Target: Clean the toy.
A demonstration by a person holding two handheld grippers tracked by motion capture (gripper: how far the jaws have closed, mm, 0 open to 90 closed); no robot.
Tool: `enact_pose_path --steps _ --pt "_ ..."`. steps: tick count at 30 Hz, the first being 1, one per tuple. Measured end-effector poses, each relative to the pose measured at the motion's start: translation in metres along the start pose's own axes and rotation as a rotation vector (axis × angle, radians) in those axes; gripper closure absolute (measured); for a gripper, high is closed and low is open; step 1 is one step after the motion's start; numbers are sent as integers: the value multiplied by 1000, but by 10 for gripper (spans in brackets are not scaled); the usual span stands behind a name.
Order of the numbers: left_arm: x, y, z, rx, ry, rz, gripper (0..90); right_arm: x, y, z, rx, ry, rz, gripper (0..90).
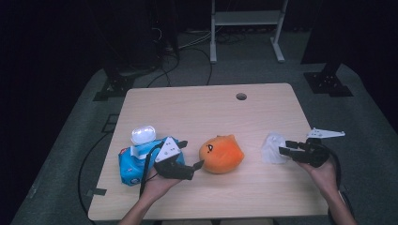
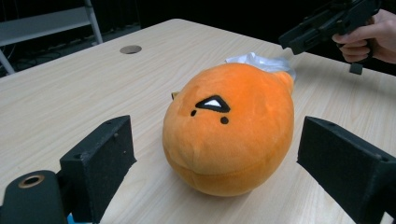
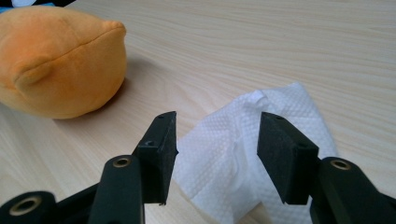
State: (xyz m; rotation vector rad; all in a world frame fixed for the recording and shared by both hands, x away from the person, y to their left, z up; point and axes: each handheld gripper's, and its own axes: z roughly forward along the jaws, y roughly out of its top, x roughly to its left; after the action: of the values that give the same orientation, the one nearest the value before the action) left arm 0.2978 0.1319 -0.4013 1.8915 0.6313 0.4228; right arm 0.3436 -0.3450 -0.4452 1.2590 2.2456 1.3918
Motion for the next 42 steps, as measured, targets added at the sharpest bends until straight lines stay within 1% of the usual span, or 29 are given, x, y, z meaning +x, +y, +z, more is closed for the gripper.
enact_pose_path --steps 5,10,22,33,35,37,42 --pt "-1 -3 -2 -2 4 -5 95 6 -3 -4 4 9 -13 448" --pt "-2 -6 -5 -1 5 -6 95 11 -8 -8 5 16 -13 431" --pt "-1 -12 -14 9 18 -8 92 22 -18 -17 23 17 -25 397" --pt "-3 -21 -22 13 23 -18 89 39 -24 -21 35 43 -50 373" --pt "-3 -23 -24 13 22 -27 88 41 -25 -22 37 48 -52 365" --pt "-3 -25 -25 12 23 -29 88 42 -26 -23 39 50 -48 361" --pt "-2 -32 -28 30 25 -41 87 45 -30 -25 36 58 -38 348"
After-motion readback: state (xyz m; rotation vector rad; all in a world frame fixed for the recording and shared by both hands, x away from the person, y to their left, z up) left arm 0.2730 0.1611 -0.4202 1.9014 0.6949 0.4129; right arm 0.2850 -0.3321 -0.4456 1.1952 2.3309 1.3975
